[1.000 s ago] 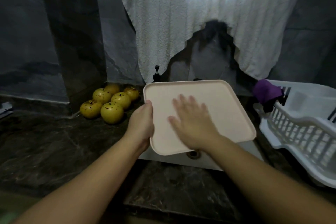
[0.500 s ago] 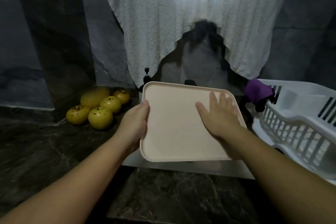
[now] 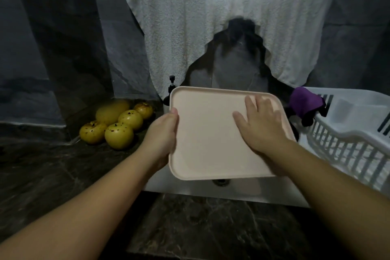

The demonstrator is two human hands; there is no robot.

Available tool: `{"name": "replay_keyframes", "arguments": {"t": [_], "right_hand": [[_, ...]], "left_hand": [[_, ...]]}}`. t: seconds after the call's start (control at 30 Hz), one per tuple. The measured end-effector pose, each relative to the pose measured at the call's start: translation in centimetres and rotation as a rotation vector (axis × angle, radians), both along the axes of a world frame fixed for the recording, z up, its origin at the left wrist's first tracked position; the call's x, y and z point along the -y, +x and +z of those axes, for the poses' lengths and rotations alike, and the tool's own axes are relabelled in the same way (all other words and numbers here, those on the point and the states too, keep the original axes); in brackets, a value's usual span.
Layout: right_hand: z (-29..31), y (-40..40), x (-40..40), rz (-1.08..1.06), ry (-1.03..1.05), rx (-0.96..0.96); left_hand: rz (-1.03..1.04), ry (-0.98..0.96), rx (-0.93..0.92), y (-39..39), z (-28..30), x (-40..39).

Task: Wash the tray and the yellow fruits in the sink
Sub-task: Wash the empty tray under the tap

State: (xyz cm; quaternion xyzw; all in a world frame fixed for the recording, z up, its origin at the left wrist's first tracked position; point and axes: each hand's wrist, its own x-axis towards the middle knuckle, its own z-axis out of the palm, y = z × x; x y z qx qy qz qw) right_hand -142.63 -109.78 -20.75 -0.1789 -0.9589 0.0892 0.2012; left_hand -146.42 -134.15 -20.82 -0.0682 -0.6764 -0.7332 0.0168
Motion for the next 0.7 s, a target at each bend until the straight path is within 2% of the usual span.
{"name": "replay_keyframes", "arguments": {"t": [0.07,0.1,0.2,0.3,0.37,0.47,0.53,0.57,0.63,0.7], "right_hand": [[0.9,-2.1,4.7,-0.056,-0.109,-0.035],[1.1,-2.8,7.3,-0.009,-0.077,-0.048],[0.5,-2.0,11.2,0.316,0.234,-0.108],[-0.4,0.3,7.7,0.592,0.423,0.006],[-0.9,1.2,3.6,0.512,0.367,0.09],[-0.7,1.8,-1.0,0.088,0.13,0.041],[0.0,0.6,0.0,-0.13,-0.073,-0.037],[0.3,-0.3,1.9,-0.161,-0.139,-0.04],[0.2,-1.6,6.4,-0.012,-0.076,-0.032],[-0.7,-1.3,9.8,0.292,0.145,-0.072]], "left_hand": [[-0.057,0.045,0.019,0.5,0.3,-2.2],[-0.082,0.072,0.029,0.8,0.5,-3.1],[-0.111,0.166,0.05,0.6,0.7,-3.7],[-0.024,0.193,0.095,-0.4,0.8,-1.6],[0.019,0.126,0.084,-0.6,0.5,-0.3],[0.011,0.027,0.056,0.2,-0.3,0.1],[-0.053,0.043,0.072,0.6,-0.7,-1.3],[-0.079,0.051,0.073,0.9,-0.8,-2.2],[-0.112,0.055,0.059,1.2,-0.6,-3.9],[-0.117,0.107,0.057,1.0,-0.3,-4.4]]}}
